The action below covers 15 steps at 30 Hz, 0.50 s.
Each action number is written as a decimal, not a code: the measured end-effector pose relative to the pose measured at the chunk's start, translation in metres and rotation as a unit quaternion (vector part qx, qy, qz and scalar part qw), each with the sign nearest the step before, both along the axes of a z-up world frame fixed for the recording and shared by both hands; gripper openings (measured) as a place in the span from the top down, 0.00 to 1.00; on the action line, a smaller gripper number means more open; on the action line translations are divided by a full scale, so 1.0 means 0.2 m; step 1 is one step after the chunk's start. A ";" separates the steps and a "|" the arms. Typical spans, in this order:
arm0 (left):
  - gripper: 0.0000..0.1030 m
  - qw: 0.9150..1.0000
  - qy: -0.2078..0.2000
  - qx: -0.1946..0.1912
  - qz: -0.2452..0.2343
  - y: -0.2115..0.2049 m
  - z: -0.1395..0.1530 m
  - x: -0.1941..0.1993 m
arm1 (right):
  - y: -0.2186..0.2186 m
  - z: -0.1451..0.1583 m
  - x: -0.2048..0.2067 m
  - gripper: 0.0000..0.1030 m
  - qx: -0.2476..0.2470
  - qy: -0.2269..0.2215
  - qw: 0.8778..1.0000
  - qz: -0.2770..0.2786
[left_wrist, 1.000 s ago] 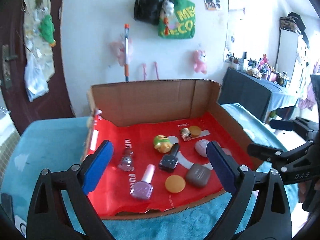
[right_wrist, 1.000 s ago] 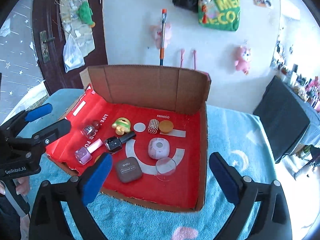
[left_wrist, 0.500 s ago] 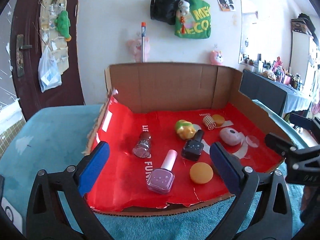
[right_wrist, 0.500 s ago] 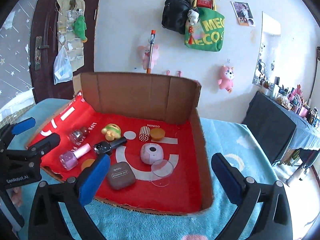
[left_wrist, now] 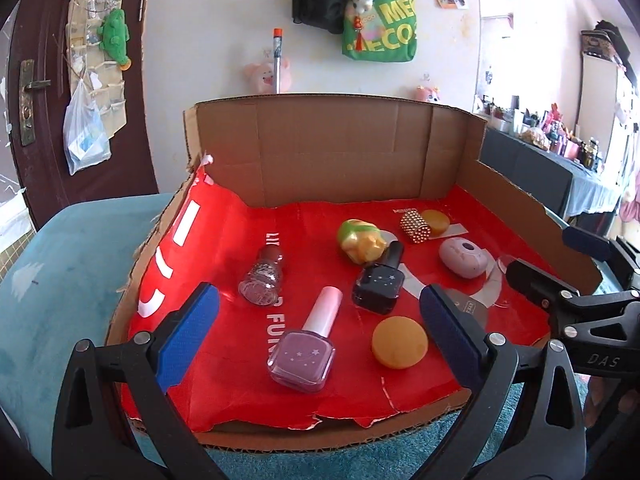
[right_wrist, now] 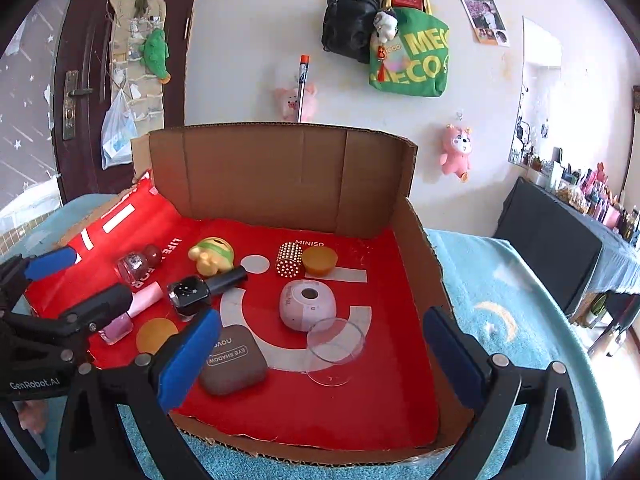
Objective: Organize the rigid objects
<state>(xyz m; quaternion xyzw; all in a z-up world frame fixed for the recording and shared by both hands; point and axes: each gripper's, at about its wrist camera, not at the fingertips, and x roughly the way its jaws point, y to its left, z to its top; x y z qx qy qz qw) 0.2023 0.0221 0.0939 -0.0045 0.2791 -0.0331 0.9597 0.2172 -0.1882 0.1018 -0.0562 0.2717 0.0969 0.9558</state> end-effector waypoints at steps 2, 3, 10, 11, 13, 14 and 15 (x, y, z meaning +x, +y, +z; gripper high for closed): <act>0.01 1.000 0.004 0.011 0.008 0.00 -0.01 0.01 | -0.01 -0.01 0.01 0.00 0.012 0.011 1.000 0.001; 0.01 1.000 0.006 0.015 0.010 0.00 -0.01 0.01 | -0.01 -0.02 0.02 0.00 0.012 0.015 1.000 0.000; 0.01 1.000 0.006 0.020 0.014 0.01 -0.01 0.01 | -0.02 -0.06 0.05 0.00 0.015 0.030 0.999 -0.010; 0.01 1.000 0.007 0.023 0.013 0.00 -0.01 0.01 | -0.01 -0.06 0.05 0.00 0.010 0.029 0.999 -0.008; 0.01 1.000 0.008 0.026 0.012 0.00 -0.02 0.01 | 0.00 -0.07 0.05 0.00 0.003 0.031 0.999 -0.008; 0.01 1.000 0.009 0.026 0.010 -0.01 -0.02 0.01 | 0.00 -0.07 0.05 0.00 0.000 0.031 0.999 -0.010; 0.01 1.000 0.010 0.026 0.010 -0.01 -0.02 0.01 | 0.00 -0.07 0.05 0.00 0.001 0.031 0.999 -0.010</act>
